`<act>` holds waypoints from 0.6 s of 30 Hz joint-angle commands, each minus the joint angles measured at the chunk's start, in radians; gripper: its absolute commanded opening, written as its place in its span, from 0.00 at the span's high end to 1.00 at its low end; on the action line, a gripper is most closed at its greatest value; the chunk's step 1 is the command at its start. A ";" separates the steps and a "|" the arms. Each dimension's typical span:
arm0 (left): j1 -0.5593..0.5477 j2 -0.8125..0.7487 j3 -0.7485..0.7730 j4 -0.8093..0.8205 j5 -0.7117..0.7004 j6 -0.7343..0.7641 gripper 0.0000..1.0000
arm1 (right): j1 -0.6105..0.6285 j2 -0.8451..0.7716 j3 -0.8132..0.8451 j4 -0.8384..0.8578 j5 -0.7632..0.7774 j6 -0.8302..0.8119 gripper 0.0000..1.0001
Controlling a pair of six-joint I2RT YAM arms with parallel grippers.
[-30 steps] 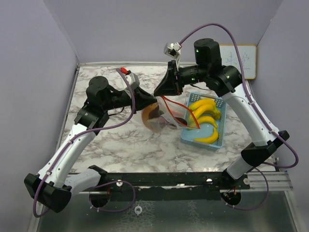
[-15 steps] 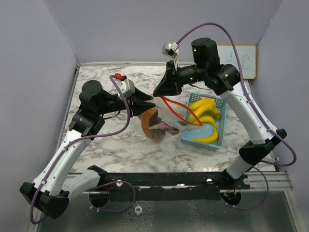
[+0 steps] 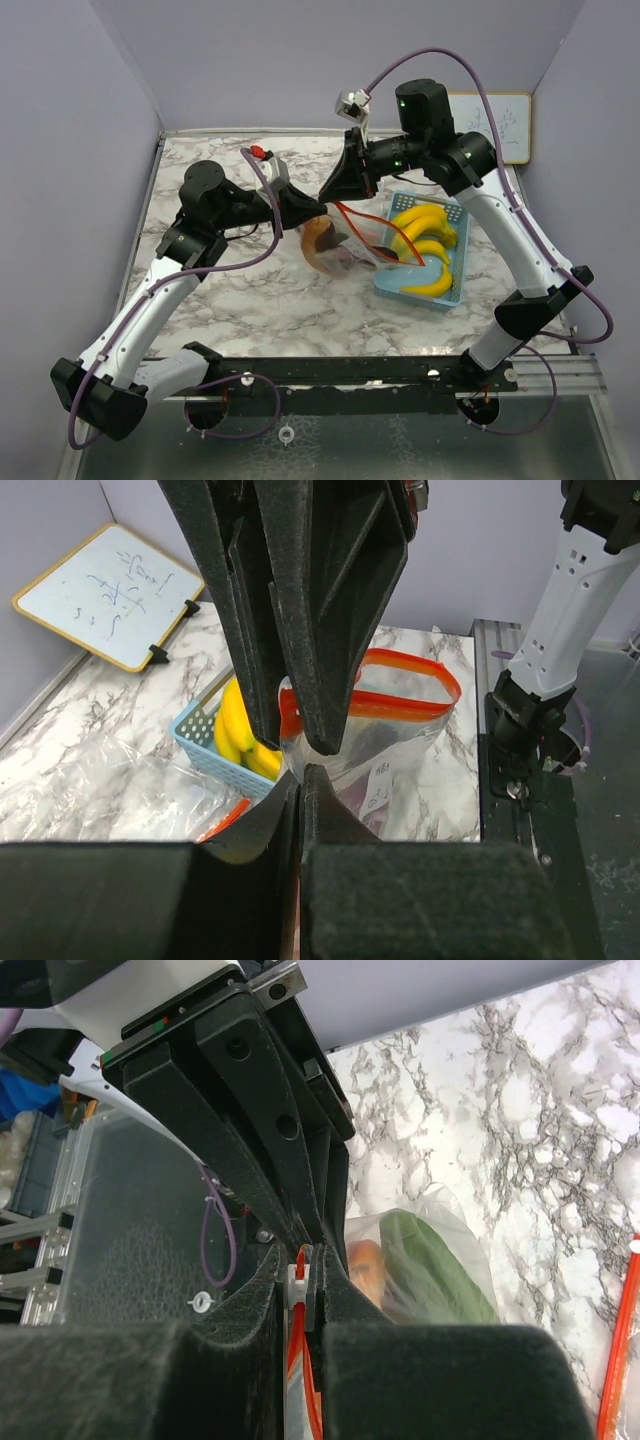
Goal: Place the food in the zip-top bag and seal the zipper
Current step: Zip the zipper food storage bag.
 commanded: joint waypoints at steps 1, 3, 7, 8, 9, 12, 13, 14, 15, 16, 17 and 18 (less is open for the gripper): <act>-0.005 0.007 0.032 0.024 -0.041 -0.008 1.00 | 0.004 0.000 0.024 0.001 0.036 -0.024 0.98; -0.005 0.007 0.050 -0.001 -0.098 0.001 1.00 | 0.004 -0.011 0.018 -0.005 0.118 -0.039 0.98; -0.005 0.000 0.080 -0.042 -0.215 0.018 1.00 | 0.002 -0.038 -0.008 -0.019 0.236 -0.088 0.98; -0.005 -0.003 0.083 -0.040 -0.239 0.015 1.00 | 0.002 -0.043 -0.018 -0.023 0.252 -0.097 0.98; -0.005 -0.007 0.083 -0.036 -0.263 0.011 1.00 | 0.002 -0.047 -0.025 -0.028 0.267 -0.108 0.98; -0.003 -0.010 0.090 -0.031 -0.313 0.000 1.00 | 0.002 -0.058 -0.057 -0.039 0.298 -0.129 0.98; -0.004 -0.011 0.091 -0.028 -0.319 -0.003 1.00 | 0.002 -0.064 -0.072 -0.035 0.306 -0.132 0.98; -0.004 -0.010 0.093 -0.025 -0.320 -0.007 1.00 | 0.002 -0.070 -0.087 -0.028 0.313 -0.134 0.98; -0.003 -0.008 0.092 -0.022 -0.317 -0.009 1.00 | 0.002 -0.075 -0.103 -0.022 0.317 -0.135 0.98; -0.002 -0.006 0.093 -0.020 -0.316 -0.011 1.00 | 0.002 -0.080 -0.111 -0.016 0.319 -0.138 0.98; -0.002 -0.004 0.095 -0.020 -0.318 -0.012 1.00 | 0.002 -0.081 -0.117 -0.016 0.322 -0.141 0.98; -0.002 -0.001 0.098 -0.024 -0.324 -0.011 1.00 | 0.002 -0.082 -0.121 -0.019 0.327 -0.146 0.98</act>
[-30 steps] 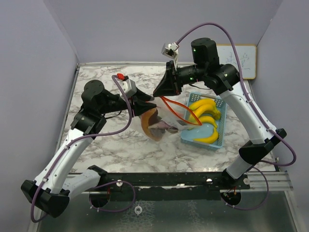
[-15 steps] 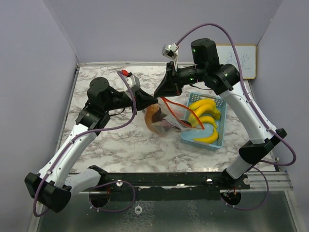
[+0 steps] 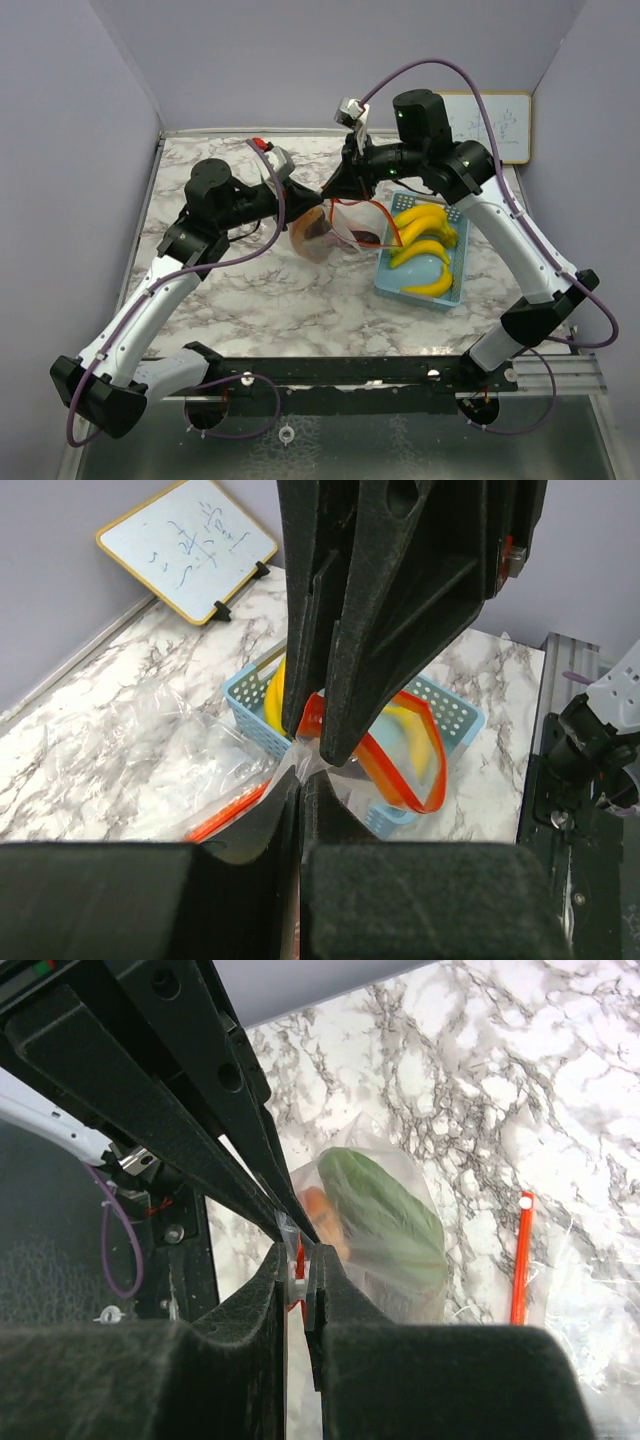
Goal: Place the food in the zip-top bag and seal the zipper
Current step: Zip the zipper food storage bag.
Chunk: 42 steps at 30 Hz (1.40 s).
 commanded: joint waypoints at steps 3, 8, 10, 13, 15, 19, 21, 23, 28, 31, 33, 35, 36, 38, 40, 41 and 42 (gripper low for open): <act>0.017 -0.010 0.073 0.065 -0.116 -0.011 1.00 | -0.006 -0.048 -0.065 -0.051 0.107 -0.053 0.98; 0.019 0.004 0.082 0.056 -0.013 0.020 1.00 | -0.006 -0.068 -0.069 -0.014 0.084 -0.042 0.98; 0.019 0.017 0.076 0.063 0.076 0.037 1.00 | -0.007 -0.048 -0.024 -0.009 0.032 -0.042 0.98; 0.019 0.028 0.080 0.064 0.185 0.069 0.98 | -0.007 0.014 0.094 -0.058 -0.094 -0.055 0.98; 0.019 0.037 0.088 0.047 0.210 0.090 0.94 | -0.006 0.048 0.151 -0.090 -0.168 -0.061 0.98; 0.019 0.044 0.100 0.013 0.218 0.135 0.90 | -0.008 0.044 0.146 -0.095 -0.266 -0.063 0.98; 0.019 0.043 0.103 0.011 0.200 0.141 0.89 | -0.007 0.028 0.122 -0.099 -0.282 -0.066 0.98; 0.019 0.043 0.109 0.012 0.193 0.148 0.87 | -0.008 0.015 0.097 -0.104 -0.296 -0.070 0.98; 0.019 0.052 0.130 0.007 0.222 0.163 0.84 | -0.007 0.001 0.090 -0.112 -0.314 -0.076 0.98; 0.019 0.060 0.128 0.014 0.290 0.165 1.00 | -0.007 -0.005 0.089 -0.116 -0.299 -0.084 0.98; 0.018 0.059 0.116 0.045 0.304 0.130 1.00 | -0.007 -0.010 0.086 -0.116 -0.291 -0.083 0.98; 0.019 0.057 0.112 0.060 0.300 0.107 1.00 | -0.006 -0.016 0.083 -0.114 -0.248 -0.081 0.98; 0.019 0.057 0.118 0.057 0.285 0.100 1.00 | -0.008 -0.021 0.081 -0.113 -0.203 -0.080 0.95; 0.019 0.051 0.130 0.039 0.225 0.091 1.00 | -0.007 -0.036 0.063 -0.108 -0.101 -0.084 0.94; 0.019 0.042 0.143 0.020 0.142 0.085 1.00 | -0.008 -0.053 0.038 -0.096 0.002 -0.089 0.93; 0.019 0.037 0.148 0.015 0.103 0.084 1.00 | -0.007 -0.061 0.024 -0.092 0.050 -0.093 0.94; 0.018 0.029 0.150 0.015 0.068 0.077 1.00 | -0.007 -0.070 0.011 -0.087 0.085 -0.097 0.94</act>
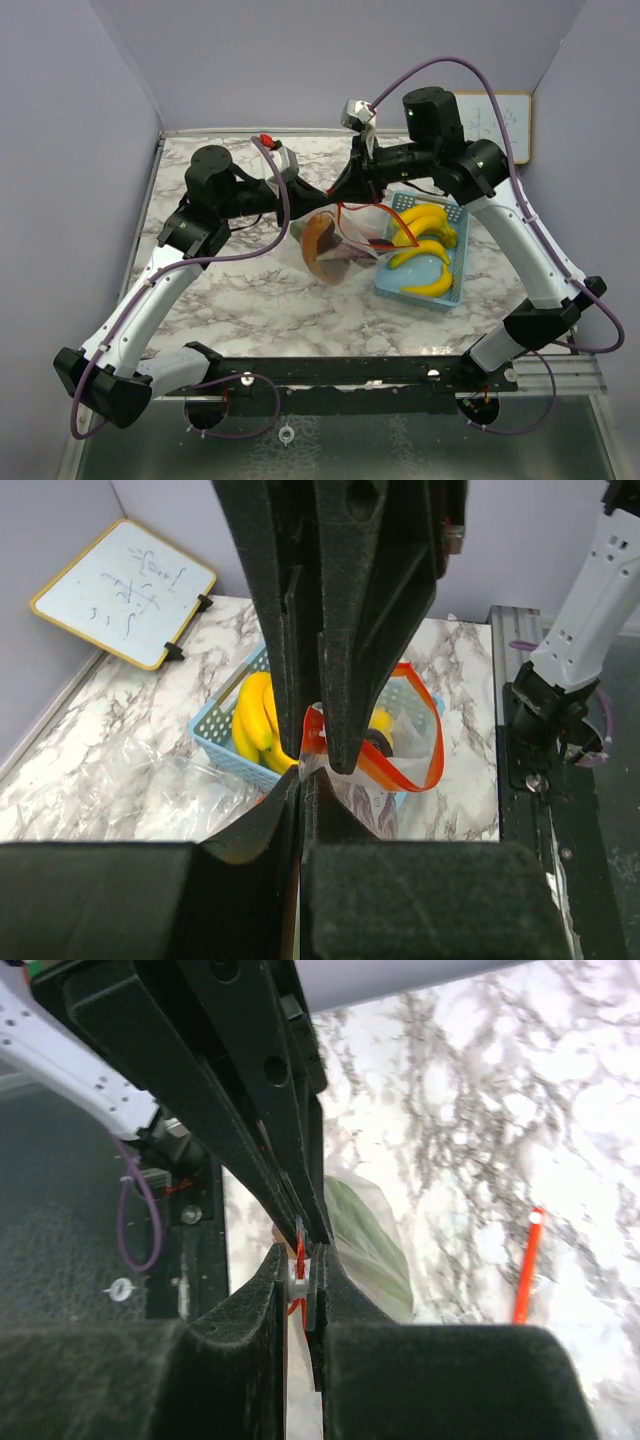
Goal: Place the food in the zip-top bag and seal the zipper
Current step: Zip the zipper food storage bag.
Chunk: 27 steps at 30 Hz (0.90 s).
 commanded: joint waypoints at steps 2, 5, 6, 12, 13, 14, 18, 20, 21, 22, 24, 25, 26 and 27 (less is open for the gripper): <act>0.005 -0.046 0.057 0.054 -0.212 -0.035 1.00 | 0.005 -0.077 -0.071 0.013 0.265 -0.028 0.95; 0.007 -0.062 0.060 0.067 -0.290 -0.045 1.00 | 0.006 -0.091 -0.103 0.018 0.286 -0.039 0.95; 0.007 -0.064 0.063 0.071 -0.300 -0.048 1.00 | 0.005 -0.092 -0.112 0.019 0.295 -0.038 0.94; 0.007 -0.062 0.073 0.073 -0.317 -0.051 1.00 | -0.007 -0.112 -0.183 0.045 0.364 -0.033 0.95; 0.007 -0.062 0.076 0.065 -0.325 -0.043 1.00 | -0.013 -0.120 -0.198 0.050 0.365 -0.035 0.96; 0.007 -0.063 0.080 0.055 -0.336 -0.034 1.00 | -0.020 -0.126 -0.217 0.054 0.366 -0.036 0.96; 0.007 -0.074 0.093 0.010 -0.466 0.030 1.00 | -0.060 -0.151 -0.313 0.082 0.389 -0.027 0.96; 0.007 -0.081 0.099 -0.004 -0.551 0.064 1.00 | -0.086 -0.158 -0.375 0.096 0.416 -0.005 0.96; 0.007 -0.083 0.102 -0.011 -0.592 0.079 1.00 | -0.096 -0.159 -0.400 0.101 0.431 0.006 0.96; 0.007 -0.083 0.107 -0.019 -0.629 0.094 1.00 | -0.105 -0.159 -0.428 0.107 0.452 0.017 0.96; 0.008 -0.083 0.115 -0.029 -0.698 0.117 1.00 | -0.125 -0.161 -0.478 0.115 0.481 0.036 0.96; 0.008 -0.084 0.116 -0.031 -0.730 0.128 1.00 | -0.135 -0.162 -0.502 0.120 0.496 0.048 0.96; 0.008 -0.087 0.114 -0.031 -0.759 0.138 1.00 | -0.143 -0.165 -0.523 0.125 0.507 0.058 0.97; 0.007 -0.090 0.111 -0.031 -0.790 0.144 1.00 | -0.149 -0.168 -0.543 0.131 0.514 0.069 0.97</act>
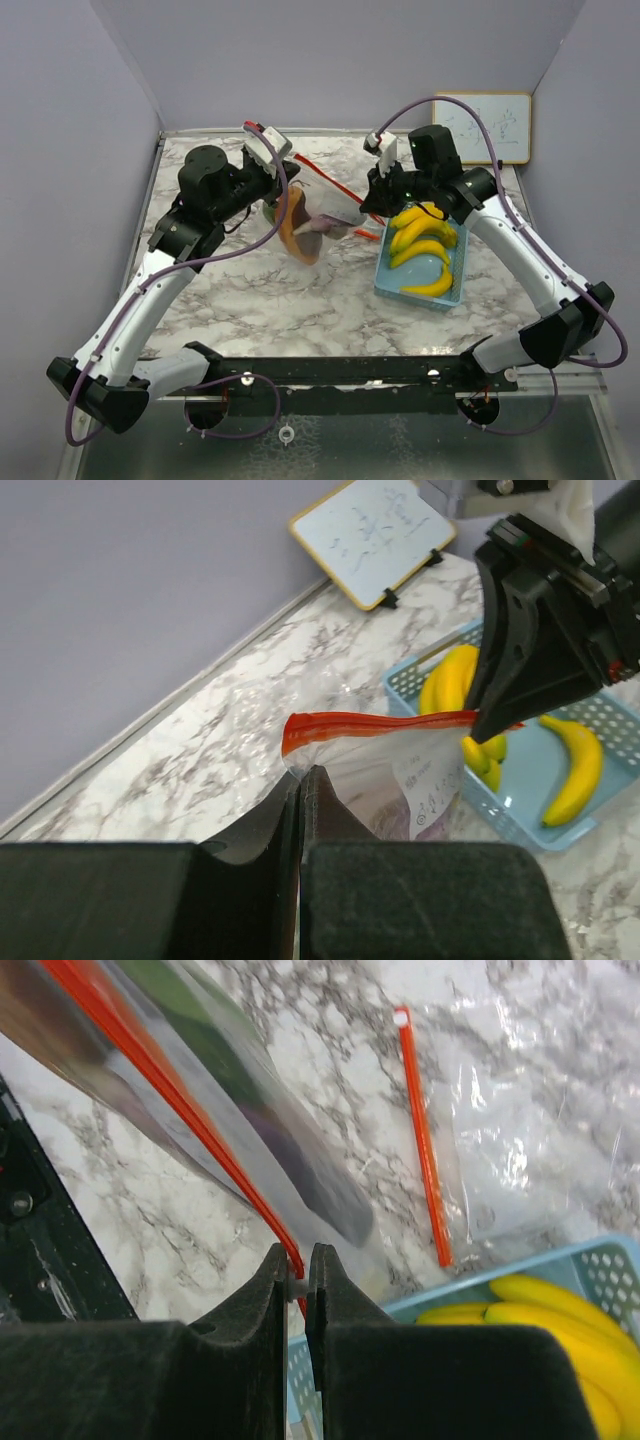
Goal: Place the food in the zip-top bag and seal the zipper
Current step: Zip the zipper food storage bag, then place the zipper food storage bag at the center of the board.
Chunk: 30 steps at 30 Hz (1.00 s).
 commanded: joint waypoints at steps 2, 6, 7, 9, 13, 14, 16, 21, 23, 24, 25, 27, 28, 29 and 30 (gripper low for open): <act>0.019 -0.069 0.058 0.084 -0.287 0.096 1.00 | -0.050 -0.027 -0.115 -0.032 0.153 0.066 0.97; 0.019 -0.083 0.041 0.085 -0.315 0.119 1.00 | -0.053 -0.028 -0.140 -0.023 0.205 0.085 0.97; 0.019 -0.085 0.037 0.088 -0.318 0.122 1.00 | -0.054 -0.023 -0.138 -0.024 0.222 0.094 0.97; 0.018 -0.089 0.021 0.102 -0.328 0.120 1.00 | -0.054 -0.010 -0.122 -0.019 0.233 0.111 0.86; 0.018 -0.092 -0.010 0.119 -0.385 0.105 1.00 | -0.054 -0.010 -0.066 0.041 0.236 0.182 0.29; 0.019 -0.093 -0.021 0.126 -0.432 0.093 1.00 | -0.053 -0.012 -0.049 0.056 0.248 0.209 0.16; 0.020 -0.091 -0.047 0.137 -0.549 0.075 1.00 | -0.054 -0.010 -0.017 0.079 0.271 0.263 0.00; 0.020 -0.051 -0.058 0.068 -0.859 -0.002 1.00 | -0.053 0.067 0.051 0.062 0.310 0.327 0.01; 0.024 -0.044 -0.067 0.029 -0.916 -0.064 0.99 | -0.053 0.113 0.070 0.057 0.323 0.322 0.01; 0.026 -0.048 -0.079 0.013 -0.920 -0.094 0.94 | -0.054 0.136 0.082 0.060 0.327 0.314 0.00; 0.027 -0.054 -0.093 0.004 -0.924 -0.126 0.80 | -0.053 0.155 0.084 0.071 0.333 0.308 0.01; 0.028 -0.072 -0.123 -0.001 -0.916 -0.187 0.32 | -0.052 0.193 0.081 0.099 0.347 0.292 0.01; 0.029 -0.082 -0.136 0.000 -0.903 -0.207 0.20 | -0.051 0.206 0.074 0.122 0.346 0.280 0.00; 0.030 -0.093 -0.145 0.004 -0.893 -0.222 0.04 | -0.049 0.219 0.065 0.141 0.345 0.268 0.01; 0.031 -0.101 -0.147 0.008 -0.887 -0.226 0.01 | -0.043 0.235 0.054 0.162 0.352 0.255 0.01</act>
